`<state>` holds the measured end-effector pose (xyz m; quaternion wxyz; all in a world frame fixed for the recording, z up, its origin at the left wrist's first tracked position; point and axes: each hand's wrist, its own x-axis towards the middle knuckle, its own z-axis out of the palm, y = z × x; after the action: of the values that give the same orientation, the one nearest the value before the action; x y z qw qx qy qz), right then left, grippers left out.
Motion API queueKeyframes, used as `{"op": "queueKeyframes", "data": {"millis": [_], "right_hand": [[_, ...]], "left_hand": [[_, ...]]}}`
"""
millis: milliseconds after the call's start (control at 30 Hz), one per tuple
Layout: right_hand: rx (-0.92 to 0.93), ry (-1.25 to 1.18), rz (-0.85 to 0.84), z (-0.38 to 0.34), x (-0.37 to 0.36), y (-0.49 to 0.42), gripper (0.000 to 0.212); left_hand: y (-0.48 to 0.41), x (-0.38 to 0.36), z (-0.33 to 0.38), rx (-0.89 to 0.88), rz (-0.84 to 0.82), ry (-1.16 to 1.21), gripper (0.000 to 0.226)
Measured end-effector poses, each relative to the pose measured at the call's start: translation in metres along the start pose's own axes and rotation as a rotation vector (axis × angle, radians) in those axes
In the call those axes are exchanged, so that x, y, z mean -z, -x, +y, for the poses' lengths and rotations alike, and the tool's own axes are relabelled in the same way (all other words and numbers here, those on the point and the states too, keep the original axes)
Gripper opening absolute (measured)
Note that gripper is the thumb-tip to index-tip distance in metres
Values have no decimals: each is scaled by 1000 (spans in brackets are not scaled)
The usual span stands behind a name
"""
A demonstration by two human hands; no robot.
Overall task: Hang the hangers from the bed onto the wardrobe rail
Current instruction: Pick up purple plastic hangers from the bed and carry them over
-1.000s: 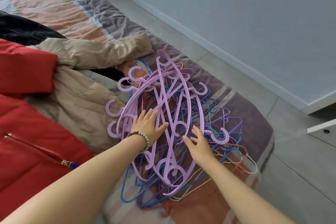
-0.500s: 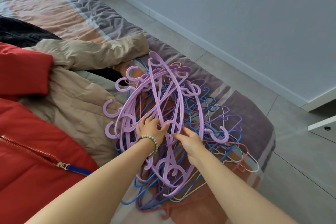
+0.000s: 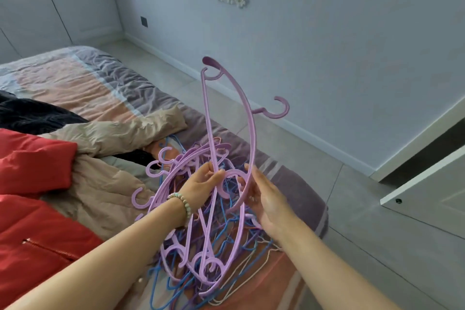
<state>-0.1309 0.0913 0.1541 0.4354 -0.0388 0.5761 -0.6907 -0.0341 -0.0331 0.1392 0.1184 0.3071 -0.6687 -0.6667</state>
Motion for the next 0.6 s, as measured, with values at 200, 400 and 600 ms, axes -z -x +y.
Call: {"op": "queueKeyframes", "data": {"millis": [200,400,600], "right_hand": [[114,90,-128,-114,-1,66,33],[270,119,-201,-213,1,148,32],[487,298,-116,-287,5,231,28]], "left_hand": [[26,-20,135,-18,-203,94,9],[61,-40,257,-86,-282,51,12],[93,-80,362,-173,-243,-230,43]]}}
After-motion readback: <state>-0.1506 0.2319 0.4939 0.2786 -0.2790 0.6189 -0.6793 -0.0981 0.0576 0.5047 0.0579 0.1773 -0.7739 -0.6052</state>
